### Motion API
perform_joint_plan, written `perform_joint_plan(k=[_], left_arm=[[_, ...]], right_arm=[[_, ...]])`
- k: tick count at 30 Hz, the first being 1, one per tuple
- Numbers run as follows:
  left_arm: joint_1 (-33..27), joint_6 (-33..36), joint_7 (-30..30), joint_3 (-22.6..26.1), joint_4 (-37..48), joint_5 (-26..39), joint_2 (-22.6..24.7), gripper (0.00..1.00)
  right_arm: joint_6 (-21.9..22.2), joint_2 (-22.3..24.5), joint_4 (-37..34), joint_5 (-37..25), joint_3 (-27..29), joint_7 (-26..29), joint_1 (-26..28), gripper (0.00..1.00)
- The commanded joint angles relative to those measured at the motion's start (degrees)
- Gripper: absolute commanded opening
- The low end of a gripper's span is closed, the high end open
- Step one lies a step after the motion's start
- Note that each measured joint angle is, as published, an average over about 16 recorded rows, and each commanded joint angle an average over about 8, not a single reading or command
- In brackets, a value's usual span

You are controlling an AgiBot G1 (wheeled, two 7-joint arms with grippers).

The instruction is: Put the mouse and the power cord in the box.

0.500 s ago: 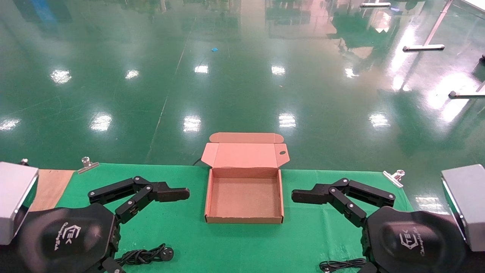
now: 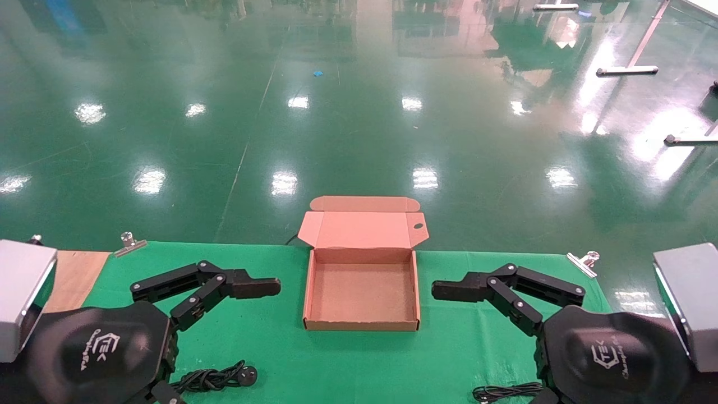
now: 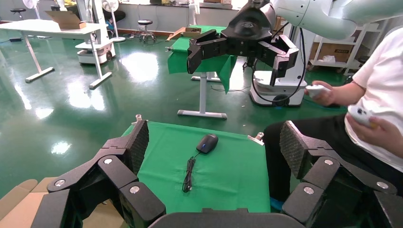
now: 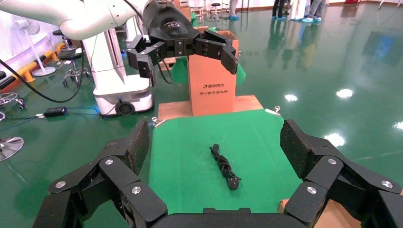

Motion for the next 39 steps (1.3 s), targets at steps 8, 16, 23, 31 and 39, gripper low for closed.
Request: perform_joint_plan(k=[8, 16, 23, 31, 39], left_arm=[[0.00, 0.00, 0.00, 0.00, 0.00, 0.00, 0.00, 1.00], [0.01, 0.01, -0.04, 0.02, 0.00, 0.07, -0.05, 1.00], [0.39, 1.47, 1.27, 0.64, 1.05, 2.50, -1.79, 1.00], [-1.20, 3.73, 5.26, 4.35, 5.93, 11.03, -2.74, 1.00], [-7.46, 2.80, 12.14, 11.41, 15.58, 27.83, 0.39, 1.00]], right_arm=[[0.00, 0.00, 0.00, 0.00, 0.00, 0.00, 0.00, 1.00], [-0.03, 0.02, 0.02, 0.03, 0.03, 0.01, -0.02, 1.00], [-0.07, 0.06, 0.94, -3.33, -1.21, -0.84, 0.41, 1.00], [-2.05, 0.09, 3.03, -21.86, -7.76, -3.91, 7.80, 1.00], [-2.46, -1.54, 2.52, -44.11, -16.22, -7.91, 14.91, 1.00]])
